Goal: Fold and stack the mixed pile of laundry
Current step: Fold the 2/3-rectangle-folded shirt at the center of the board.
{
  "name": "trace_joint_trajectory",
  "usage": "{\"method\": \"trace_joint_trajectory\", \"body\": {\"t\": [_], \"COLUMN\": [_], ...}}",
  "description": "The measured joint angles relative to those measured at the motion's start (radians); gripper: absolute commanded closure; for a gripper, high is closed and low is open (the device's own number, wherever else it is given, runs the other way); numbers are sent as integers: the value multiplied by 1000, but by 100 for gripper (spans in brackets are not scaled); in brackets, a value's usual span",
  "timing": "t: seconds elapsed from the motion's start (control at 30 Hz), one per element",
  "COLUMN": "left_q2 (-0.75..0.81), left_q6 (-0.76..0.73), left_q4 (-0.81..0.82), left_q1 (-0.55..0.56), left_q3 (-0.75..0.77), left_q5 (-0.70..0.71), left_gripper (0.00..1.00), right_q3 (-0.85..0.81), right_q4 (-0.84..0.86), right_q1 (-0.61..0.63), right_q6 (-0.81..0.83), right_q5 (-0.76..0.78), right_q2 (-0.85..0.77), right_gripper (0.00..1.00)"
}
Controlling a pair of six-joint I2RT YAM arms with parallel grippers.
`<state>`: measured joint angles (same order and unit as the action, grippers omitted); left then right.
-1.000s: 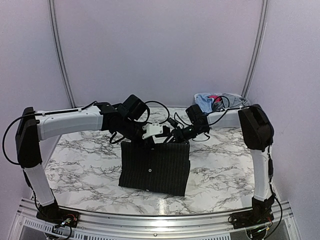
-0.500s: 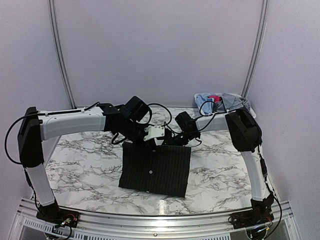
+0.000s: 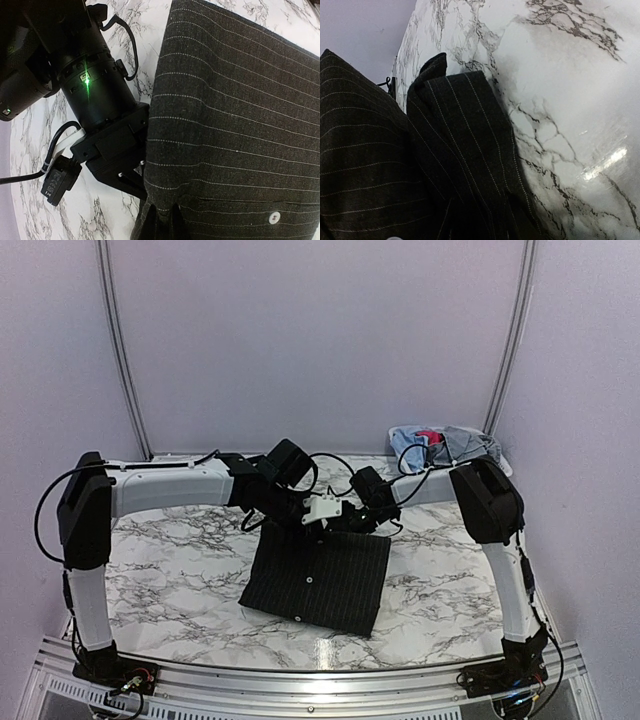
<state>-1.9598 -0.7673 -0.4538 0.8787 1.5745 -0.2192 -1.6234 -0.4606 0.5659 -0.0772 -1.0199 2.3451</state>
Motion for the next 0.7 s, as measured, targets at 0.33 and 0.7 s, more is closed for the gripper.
{"method": "trace_joint_trajectory", "body": {"t": [0.33,0.7], "left_q2": [-53,-77], "left_q6": [9,23], "left_q4": [164,250], "left_q1": [0,0], "left_q3": [-77,-125], "left_q5": [24,55], "left_gripper": [100,97], "right_q3": [-8,-151], "right_q4": [-5,-119], "right_q1": [0,-29], "right_q6": [-22,-37], "right_q5": [-6,124], "right_q2": [0,0], "right_gripper": [62,50]}}
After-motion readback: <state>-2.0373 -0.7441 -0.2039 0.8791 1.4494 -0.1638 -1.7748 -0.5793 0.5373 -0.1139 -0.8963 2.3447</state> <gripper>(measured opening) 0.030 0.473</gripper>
